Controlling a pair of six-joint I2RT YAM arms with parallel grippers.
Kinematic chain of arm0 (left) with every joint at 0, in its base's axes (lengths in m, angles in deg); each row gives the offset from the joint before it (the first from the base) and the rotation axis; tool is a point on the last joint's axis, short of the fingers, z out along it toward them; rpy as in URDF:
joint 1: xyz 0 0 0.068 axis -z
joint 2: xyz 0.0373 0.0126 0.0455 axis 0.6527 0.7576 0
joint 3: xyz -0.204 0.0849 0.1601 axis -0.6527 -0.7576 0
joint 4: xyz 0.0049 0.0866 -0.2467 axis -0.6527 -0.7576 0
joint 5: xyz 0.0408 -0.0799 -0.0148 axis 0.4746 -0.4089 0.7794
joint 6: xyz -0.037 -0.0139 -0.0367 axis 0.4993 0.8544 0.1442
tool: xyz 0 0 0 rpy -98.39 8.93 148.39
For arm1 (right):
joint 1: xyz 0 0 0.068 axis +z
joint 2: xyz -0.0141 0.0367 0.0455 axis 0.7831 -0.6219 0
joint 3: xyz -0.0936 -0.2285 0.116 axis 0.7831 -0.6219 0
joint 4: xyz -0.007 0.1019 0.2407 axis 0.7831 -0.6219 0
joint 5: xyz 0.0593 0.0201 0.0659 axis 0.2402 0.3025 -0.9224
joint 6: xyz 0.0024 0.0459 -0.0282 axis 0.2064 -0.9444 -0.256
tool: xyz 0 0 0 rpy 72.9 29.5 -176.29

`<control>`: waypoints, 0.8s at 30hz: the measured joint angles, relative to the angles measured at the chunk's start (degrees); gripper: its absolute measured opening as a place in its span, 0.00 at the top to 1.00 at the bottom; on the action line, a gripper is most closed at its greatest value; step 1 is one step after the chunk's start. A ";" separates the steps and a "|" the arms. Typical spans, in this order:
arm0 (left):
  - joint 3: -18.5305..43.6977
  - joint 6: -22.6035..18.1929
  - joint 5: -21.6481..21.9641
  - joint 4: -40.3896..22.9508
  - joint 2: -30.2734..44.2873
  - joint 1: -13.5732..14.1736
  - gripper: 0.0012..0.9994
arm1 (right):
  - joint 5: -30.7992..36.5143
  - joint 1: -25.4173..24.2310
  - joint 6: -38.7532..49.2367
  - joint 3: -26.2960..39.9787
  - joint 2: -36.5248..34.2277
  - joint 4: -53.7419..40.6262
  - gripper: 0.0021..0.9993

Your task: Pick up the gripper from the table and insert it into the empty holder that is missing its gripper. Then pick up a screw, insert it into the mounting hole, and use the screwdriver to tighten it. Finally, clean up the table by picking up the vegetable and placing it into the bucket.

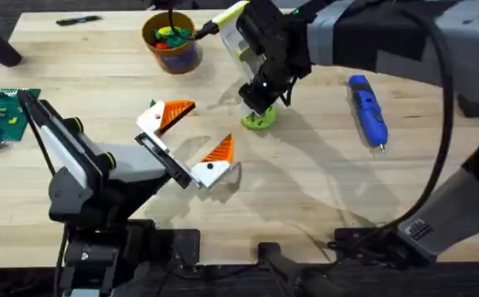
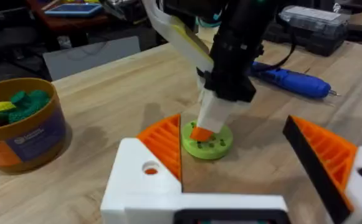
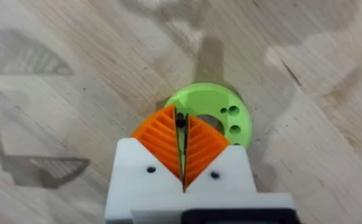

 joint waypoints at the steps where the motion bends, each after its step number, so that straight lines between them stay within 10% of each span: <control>1: 0.00 0.00 0.00 0.00 0.00 0.00 0.01 | 0.01 0.00 0.00 0.68 0.00 -0.69 1.00; 24: 0.00 0.00 -1.01 -0.02 0.02 0.00 0.01 | 0.19 0.02 1.09 30.99 0.92 -25.46 1.00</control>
